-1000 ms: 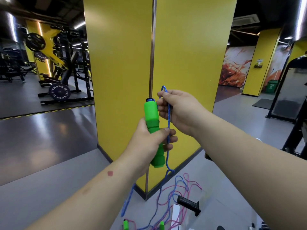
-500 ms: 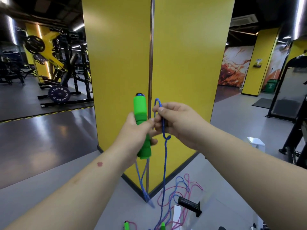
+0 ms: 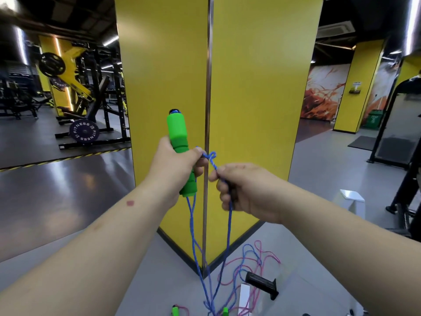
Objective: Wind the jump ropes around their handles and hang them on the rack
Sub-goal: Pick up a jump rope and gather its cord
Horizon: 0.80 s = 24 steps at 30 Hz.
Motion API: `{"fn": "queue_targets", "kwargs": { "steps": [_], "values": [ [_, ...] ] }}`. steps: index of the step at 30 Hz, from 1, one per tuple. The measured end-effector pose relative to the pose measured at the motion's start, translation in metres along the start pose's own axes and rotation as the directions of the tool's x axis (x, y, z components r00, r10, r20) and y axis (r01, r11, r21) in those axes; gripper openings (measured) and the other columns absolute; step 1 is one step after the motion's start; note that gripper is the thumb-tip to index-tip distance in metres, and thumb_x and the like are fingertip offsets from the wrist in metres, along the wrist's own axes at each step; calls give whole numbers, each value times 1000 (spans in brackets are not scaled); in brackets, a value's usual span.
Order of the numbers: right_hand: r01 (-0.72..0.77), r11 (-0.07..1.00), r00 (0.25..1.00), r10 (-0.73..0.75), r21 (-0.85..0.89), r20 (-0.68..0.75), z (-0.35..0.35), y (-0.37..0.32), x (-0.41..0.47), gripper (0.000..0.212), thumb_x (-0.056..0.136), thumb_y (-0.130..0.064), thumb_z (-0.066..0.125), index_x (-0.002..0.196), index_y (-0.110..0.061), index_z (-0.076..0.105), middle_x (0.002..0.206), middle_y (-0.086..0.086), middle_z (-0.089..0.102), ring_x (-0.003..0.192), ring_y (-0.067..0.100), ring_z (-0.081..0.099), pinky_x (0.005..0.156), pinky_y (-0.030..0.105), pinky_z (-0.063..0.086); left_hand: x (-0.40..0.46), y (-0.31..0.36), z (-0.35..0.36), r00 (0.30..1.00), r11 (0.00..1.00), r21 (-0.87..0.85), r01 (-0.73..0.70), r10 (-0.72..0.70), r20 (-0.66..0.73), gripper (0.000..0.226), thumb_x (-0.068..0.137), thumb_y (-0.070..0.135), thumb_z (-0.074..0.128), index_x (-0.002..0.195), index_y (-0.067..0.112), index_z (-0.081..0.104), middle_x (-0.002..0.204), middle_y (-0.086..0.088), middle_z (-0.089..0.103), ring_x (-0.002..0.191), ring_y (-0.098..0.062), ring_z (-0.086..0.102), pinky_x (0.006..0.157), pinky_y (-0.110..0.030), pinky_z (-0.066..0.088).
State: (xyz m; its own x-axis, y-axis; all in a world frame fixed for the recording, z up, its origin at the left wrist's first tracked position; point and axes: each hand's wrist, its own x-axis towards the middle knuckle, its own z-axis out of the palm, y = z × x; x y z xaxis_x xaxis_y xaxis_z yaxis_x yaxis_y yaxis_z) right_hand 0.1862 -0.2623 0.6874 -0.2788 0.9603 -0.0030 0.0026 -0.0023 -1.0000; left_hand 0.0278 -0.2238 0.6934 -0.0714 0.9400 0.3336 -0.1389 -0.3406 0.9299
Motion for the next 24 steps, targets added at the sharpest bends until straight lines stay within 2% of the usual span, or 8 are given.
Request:
{"fn": "queue_targets", "kwargs": {
  "steps": [4, 7, 10, 12, 14, 16, 22, 24],
  "values": [
    [268, 963, 954, -266, 2, -142, -1, -33, 12, 23, 105, -21, 46, 101, -7, 65, 68, 1, 58, 61, 15, 55, 61, 27, 51, -27, -10, 12, 968, 970, -151, 188, -157, 196, 22, 96, 10, 65, 103, 19, 47, 99, -12, 74, 84, -28, 78, 48, -25, 48],
    [302, 946, 911, -322, -115, -259, -5, -44, 25, 21, 104, -22, 50, 99, -11, 68, 73, 0, 63, 68, 16, 55, 58, 25, 48, -44, -11, 24, 942, 948, -225, 224, -151, 301, 21, 96, 5, 64, 105, 18, 50, 96, -14, 75, 88, -30, 77, 49, -24, 49],
    [161, 986, 954, -143, 49, -264, -2, -35, 28, 29, 104, -34, 48, 99, -10, 64, 70, 4, 57, 55, 17, 48, 50, 26, 44, -36, -3, 27, 975, 959, -256, 120, -65, 213, 23, 95, -1, 63, 102, 16, 51, 81, -9, 74, 68, -23, 71, 54, -27, 54],
    [-7, 990, 991, 26, 142, -134, -2, -24, 23, 36, 103, -44, 43, 93, -15, 61, 68, 3, 57, 59, 20, 55, 72, 35, 49, -22, 4, 22, 991, 976, -210, 52, -25, 128, 23, 94, 1, 66, 99, 17, 50, 74, -3, 74, 61, -19, 67, 55, -29, 55],
    [-115, 991, 993, 115, 70, 6, -4, -13, 12, 33, 102, -41, 42, 98, -15, 63, 80, 6, 66, 78, 26, 64, 90, 44, 49, -9, 11, 15, 998, 990, -141, 2, 8, 70, 22, 94, 5, 67, 99, 17, 50, 76, -2, 75, 64, -21, 68, 56, -30, 56],
    [-130, 991, 989, 132, -44, 62, -3, -7, 2, 23, 101, -27, 50, 105, -10, 66, 85, 10, 67, 81, 26, 66, 94, 47, 52, 1, 15, 7, 999, 996, -88, -25, 28, 30, 22, 94, 6, 68, 102, 16, 50, 84, -5, 76, 76, -23, 74, 57, -29, 56],
    [208, 975, 973, -215, -79, -87, 3, -26, 2, 14, 101, -11, 55, 105, -5, 67, 80, 7, 69, 70, 18, 67, 81, 38, 60, -14, -3, 10, 994, 991, -99, 91, -84, 71, 17, 95, 15, 68, 99, 17, 51, 79, -3, 69, 58, -17, 67, 51, -28, 51],
    [271, 960, 947, -280, -77, -158, 1, -37, 8, 12, 100, -12, 57, 104, -6, 66, 80, 6, 70, 66, 16, 65, 74, 34, 59, -27, -9, 14, 980, 973, -168, 156, -131, 147, 14, 98, 15, 64, 101, 18, 51, 77, 1, 72, 65, -18, 71, 48, -26, 49]
  ]
}}
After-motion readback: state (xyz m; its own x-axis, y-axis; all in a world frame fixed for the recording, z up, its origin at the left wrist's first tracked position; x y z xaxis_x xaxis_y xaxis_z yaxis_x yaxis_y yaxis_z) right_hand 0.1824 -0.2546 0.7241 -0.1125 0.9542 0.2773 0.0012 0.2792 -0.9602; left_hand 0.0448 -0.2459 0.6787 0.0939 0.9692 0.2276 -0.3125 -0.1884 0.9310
